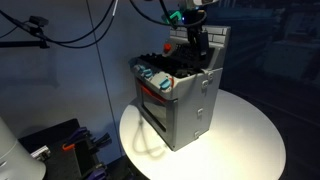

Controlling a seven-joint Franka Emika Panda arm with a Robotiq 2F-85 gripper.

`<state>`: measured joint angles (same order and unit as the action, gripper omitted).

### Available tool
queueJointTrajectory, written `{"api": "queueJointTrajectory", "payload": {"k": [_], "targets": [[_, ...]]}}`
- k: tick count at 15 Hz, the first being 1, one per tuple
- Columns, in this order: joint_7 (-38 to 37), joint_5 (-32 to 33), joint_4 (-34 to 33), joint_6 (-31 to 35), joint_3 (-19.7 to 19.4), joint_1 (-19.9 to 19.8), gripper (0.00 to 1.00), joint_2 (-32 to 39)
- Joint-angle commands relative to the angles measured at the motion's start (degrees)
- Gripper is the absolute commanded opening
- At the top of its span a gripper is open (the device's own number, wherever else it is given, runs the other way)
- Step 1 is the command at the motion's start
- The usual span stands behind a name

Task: Press the top right orange button on the stove

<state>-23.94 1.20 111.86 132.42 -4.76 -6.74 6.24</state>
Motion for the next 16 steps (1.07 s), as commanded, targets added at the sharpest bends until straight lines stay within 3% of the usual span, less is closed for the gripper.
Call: {"api": "queueJointTrajectory", "payload": {"k": [1, 16], "targets": [[-0.21, -0.81, -1.02, 1.37, -0.86, 0.66, 1.00, 0.75], [-0.07, -0.98, -1.69, 2.21, -1.03, 0.74, 1.00, 2.21]]}}
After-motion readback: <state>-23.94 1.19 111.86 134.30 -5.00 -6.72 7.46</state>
